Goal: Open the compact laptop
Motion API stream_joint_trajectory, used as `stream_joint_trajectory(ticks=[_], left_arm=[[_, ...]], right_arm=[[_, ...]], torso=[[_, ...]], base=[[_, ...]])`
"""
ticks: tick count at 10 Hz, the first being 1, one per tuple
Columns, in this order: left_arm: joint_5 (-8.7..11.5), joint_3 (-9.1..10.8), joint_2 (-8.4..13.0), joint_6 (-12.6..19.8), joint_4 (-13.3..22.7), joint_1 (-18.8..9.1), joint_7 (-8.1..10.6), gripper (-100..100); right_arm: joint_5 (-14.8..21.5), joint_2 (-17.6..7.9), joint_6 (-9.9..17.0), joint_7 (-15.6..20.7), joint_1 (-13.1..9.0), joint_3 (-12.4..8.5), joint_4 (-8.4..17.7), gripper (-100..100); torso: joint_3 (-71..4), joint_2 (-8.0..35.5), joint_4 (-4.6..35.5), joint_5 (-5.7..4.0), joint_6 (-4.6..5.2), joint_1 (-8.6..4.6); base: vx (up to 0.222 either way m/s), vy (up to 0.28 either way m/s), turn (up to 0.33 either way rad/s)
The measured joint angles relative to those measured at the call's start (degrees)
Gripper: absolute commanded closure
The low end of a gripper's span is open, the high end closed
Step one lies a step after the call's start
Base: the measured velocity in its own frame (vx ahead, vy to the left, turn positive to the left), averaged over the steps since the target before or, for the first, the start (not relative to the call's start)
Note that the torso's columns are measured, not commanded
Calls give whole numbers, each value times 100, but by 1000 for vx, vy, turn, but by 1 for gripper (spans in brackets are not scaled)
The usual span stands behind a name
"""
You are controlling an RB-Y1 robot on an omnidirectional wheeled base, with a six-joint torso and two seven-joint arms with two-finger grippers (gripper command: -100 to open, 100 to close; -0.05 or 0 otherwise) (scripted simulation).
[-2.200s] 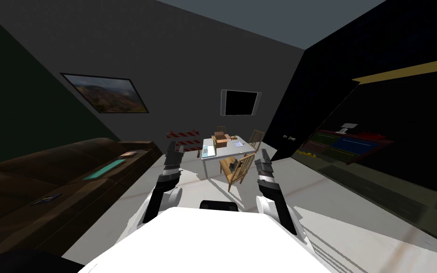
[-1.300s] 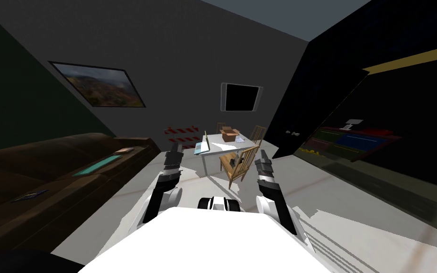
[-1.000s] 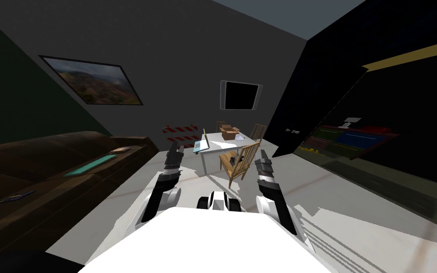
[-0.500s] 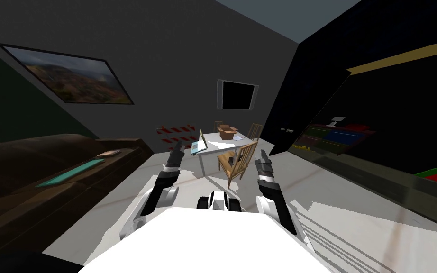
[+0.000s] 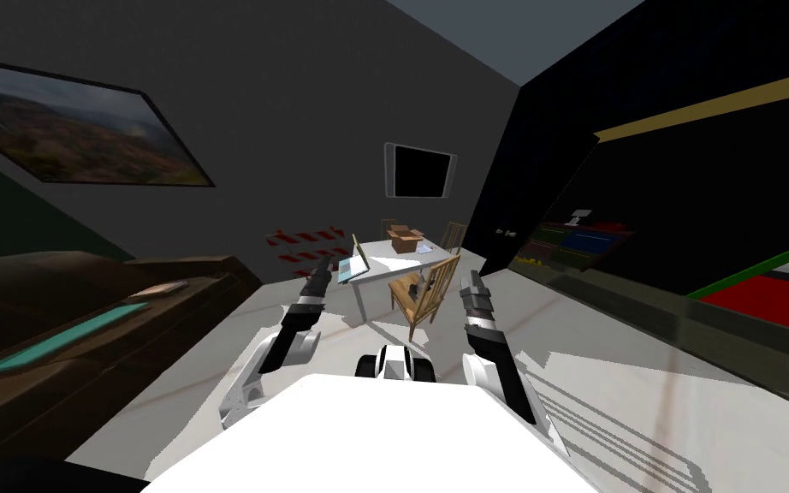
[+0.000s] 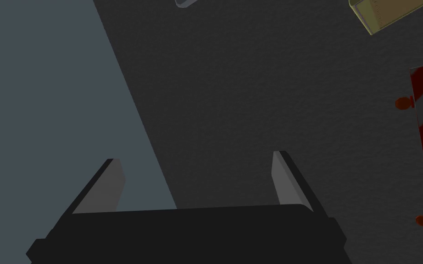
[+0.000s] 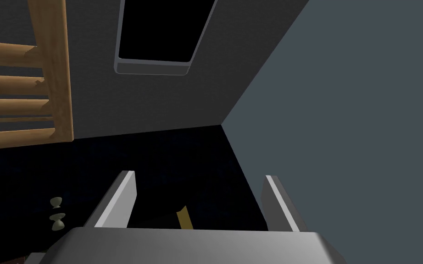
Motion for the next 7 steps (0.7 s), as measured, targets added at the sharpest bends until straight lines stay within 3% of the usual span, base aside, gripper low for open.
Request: stream_joint_trajectory(ticks=[7], left_arm=[[-261,315,25,785,337,-411,-85,-100]], right_arm=[[0,0,0,0,0,0,0,0]], torso=[[1,2,0,0,0,1]], base=[[36,15,-109]])
